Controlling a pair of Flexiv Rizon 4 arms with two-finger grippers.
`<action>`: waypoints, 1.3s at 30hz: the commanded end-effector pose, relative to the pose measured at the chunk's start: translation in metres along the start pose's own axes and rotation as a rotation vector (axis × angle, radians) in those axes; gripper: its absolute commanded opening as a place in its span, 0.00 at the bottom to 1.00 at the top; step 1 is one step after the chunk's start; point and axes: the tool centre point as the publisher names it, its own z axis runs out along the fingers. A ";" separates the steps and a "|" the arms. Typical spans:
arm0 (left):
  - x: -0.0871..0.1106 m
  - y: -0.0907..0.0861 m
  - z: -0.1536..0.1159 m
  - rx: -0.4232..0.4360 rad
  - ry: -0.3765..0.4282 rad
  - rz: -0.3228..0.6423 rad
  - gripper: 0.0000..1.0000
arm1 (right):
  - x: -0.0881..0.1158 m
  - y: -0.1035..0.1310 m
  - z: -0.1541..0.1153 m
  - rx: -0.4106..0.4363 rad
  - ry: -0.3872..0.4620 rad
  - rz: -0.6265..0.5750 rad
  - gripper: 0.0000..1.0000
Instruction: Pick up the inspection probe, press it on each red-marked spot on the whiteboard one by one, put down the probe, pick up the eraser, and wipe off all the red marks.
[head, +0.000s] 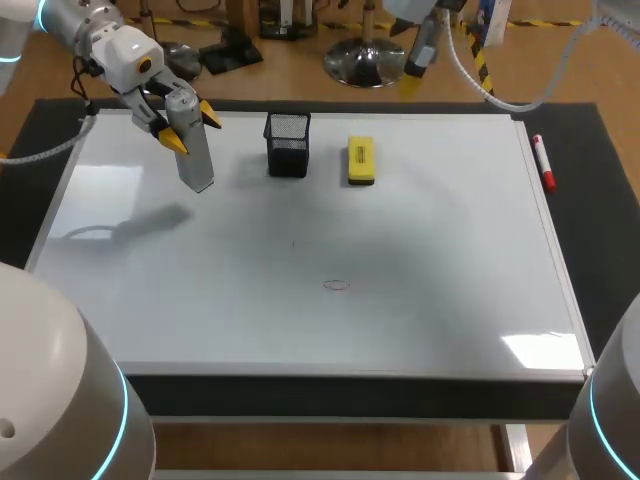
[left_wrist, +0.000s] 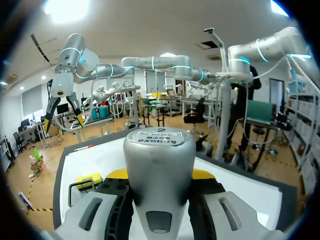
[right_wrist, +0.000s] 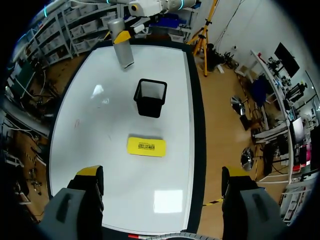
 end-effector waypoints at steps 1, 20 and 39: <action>-0.001 0.000 -0.002 0.001 0.006 0.001 0.00 | -0.001 0.000 -0.001 0.005 0.003 -0.001 1.00; -0.044 -0.014 -0.026 -0.066 -0.450 -0.161 0.00 | -0.001 0.000 -0.001 0.005 0.003 -0.001 1.00; -0.113 -0.048 -0.043 -0.039 -0.637 -0.118 0.00 | -0.001 0.000 -0.001 0.005 0.003 -0.001 1.00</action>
